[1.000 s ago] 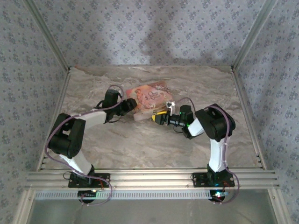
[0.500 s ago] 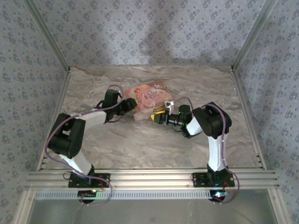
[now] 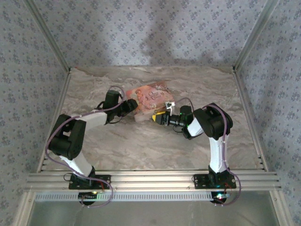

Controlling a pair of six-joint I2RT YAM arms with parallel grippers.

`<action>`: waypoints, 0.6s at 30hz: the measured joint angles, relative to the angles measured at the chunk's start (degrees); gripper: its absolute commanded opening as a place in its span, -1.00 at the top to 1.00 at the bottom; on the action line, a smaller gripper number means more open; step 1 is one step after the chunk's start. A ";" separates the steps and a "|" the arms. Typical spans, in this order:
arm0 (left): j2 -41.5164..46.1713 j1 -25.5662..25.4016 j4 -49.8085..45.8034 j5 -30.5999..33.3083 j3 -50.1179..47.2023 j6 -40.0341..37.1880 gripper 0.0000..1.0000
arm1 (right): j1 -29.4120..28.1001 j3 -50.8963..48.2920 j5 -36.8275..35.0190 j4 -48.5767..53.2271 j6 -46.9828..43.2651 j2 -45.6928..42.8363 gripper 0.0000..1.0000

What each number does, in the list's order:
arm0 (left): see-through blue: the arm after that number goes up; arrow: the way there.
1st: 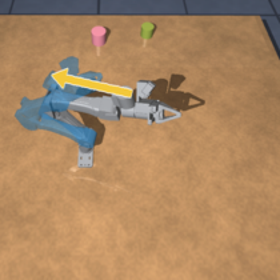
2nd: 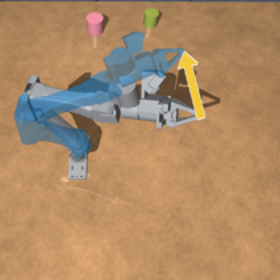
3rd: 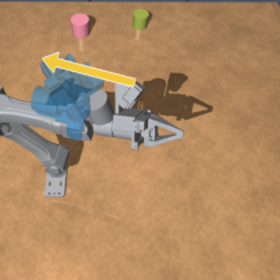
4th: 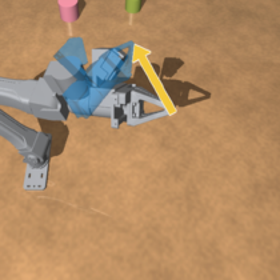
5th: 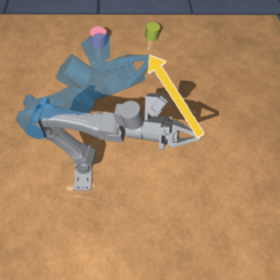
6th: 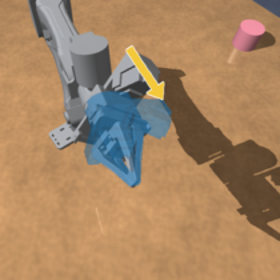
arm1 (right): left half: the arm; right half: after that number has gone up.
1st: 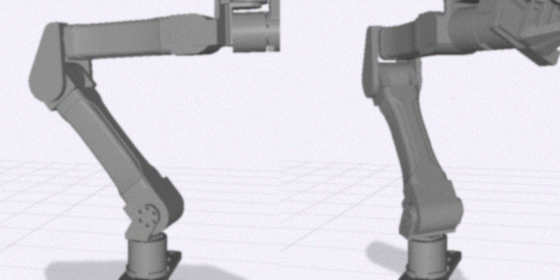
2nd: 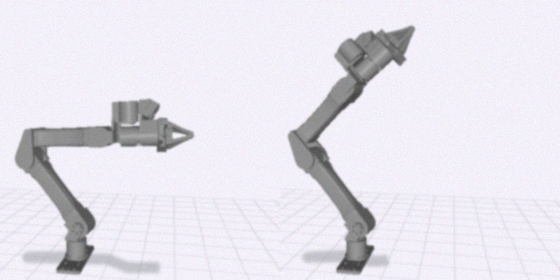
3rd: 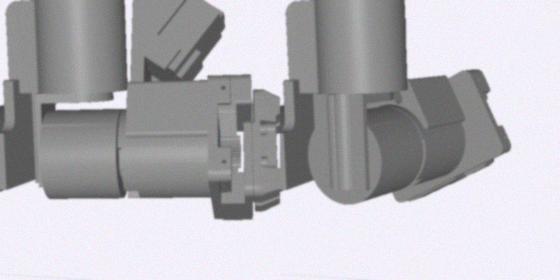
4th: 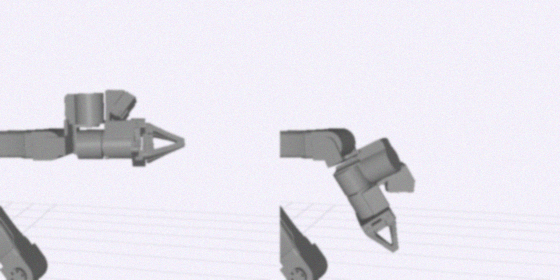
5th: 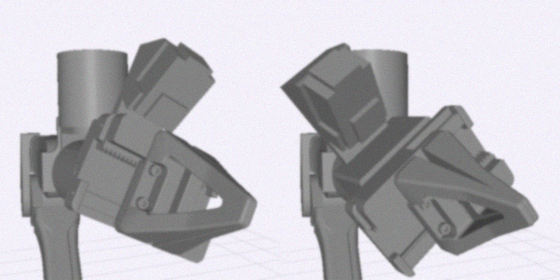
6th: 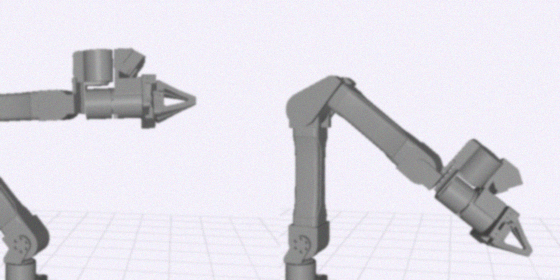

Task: Unlock the padlock with the key

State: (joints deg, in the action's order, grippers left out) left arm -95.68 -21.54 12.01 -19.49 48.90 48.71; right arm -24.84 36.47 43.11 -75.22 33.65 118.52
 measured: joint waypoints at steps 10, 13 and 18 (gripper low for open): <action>0.00 0.00 0.02 0.00 0.00 0.00 -0.16 | 0.11 0.00 -0.74 1.53 -0.55 0.15 0.58; 0.00 0.00 0.02 0.02 0.00 0.00 -0.16 | 0.22 0.00 -1.55 2.08 -1.38 0.15 0.75; 0.02 0.00 0.04 0.22 0.00 0.00 -0.16 | 0.37 0.00 -2.38 2.73 -2.08 0.15 0.96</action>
State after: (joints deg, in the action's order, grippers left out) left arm -95.66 -21.54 12.05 -19.27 48.90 48.71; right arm -24.47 36.47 40.73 -72.49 31.57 118.67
